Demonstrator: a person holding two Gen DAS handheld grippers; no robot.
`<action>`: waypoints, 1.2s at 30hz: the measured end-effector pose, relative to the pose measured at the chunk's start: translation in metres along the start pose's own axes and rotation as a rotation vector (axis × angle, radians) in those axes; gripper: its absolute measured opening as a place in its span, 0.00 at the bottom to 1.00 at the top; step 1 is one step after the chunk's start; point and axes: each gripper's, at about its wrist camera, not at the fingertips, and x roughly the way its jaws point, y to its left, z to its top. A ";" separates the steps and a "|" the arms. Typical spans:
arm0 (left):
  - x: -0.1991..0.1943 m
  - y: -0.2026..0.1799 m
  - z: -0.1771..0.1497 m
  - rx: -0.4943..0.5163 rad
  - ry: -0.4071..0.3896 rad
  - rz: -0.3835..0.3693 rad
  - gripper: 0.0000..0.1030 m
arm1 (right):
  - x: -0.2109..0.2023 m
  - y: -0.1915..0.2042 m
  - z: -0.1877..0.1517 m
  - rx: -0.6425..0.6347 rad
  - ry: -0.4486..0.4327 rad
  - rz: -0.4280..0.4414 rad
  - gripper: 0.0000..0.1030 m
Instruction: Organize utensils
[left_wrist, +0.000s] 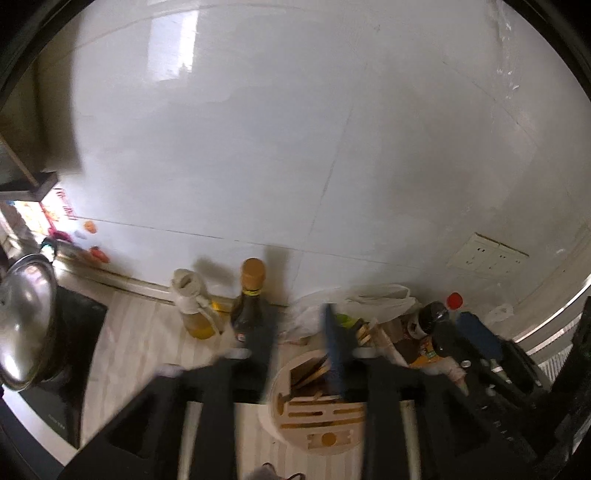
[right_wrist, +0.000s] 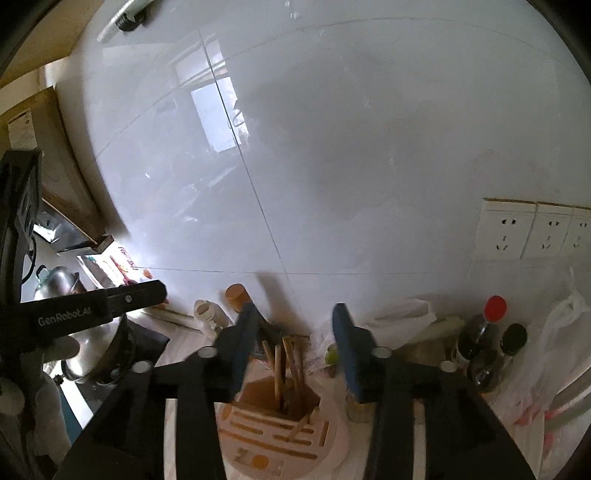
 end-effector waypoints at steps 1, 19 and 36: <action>-0.003 0.002 -0.002 -0.004 -0.010 0.013 0.69 | -0.005 -0.001 -0.002 -0.002 -0.001 -0.006 0.56; -0.044 -0.001 -0.142 0.040 -0.100 0.301 1.00 | -0.062 0.005 -0.102 -0.144 0.050 -0.331 1.00; -0.178 -0.007 -0.213 0.145 -0.234 0.213 1.00 | -0.225 0.066 -0.159 -0.065 -0.100 -0.413 1.00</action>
